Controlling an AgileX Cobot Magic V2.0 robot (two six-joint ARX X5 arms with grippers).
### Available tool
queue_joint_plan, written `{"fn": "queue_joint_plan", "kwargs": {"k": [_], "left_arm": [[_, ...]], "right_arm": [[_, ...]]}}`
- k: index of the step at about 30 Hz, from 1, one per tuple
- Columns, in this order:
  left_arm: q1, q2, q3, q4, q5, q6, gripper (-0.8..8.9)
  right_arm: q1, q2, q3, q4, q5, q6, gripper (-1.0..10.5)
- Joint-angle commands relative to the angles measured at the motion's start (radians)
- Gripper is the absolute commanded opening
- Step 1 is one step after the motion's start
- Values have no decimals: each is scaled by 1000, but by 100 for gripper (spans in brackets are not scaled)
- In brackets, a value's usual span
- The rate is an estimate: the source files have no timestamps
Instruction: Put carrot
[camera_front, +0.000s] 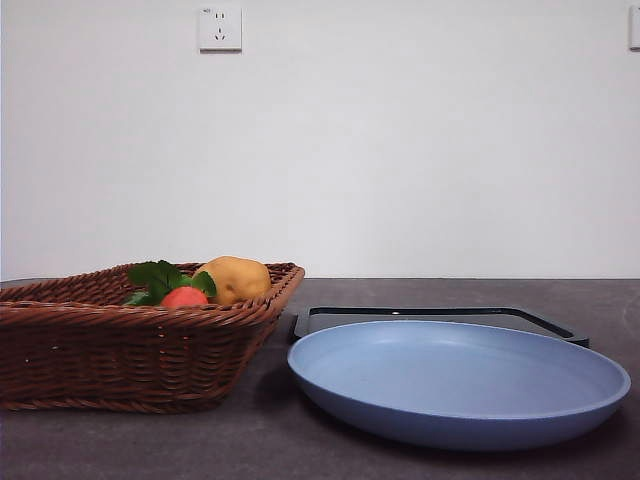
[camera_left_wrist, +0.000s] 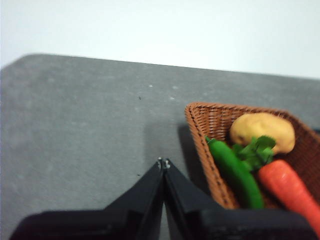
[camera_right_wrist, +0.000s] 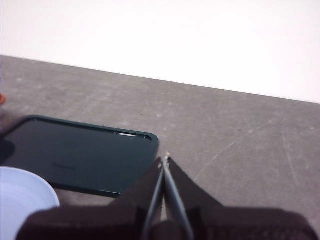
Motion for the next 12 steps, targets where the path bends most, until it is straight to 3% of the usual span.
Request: {"fn": "queue_joint_plan", "kwargs": {"k": [1,4,8,12], "left_arm": [[2,-2,-3,13,14,-191,8],[2,-2,-3,17,72,-255,8],[2,-2,-3,55,178,-255,8],[2,-2,-3,64,207,-257,7]], "right_arm": [[2,-4,-2,10,-1,194,4],[2,-4,-2,9,-1,399,3],[2,-4,-2,13,-2,616,3],[2,-3,0,11,-61,670,3]]}}
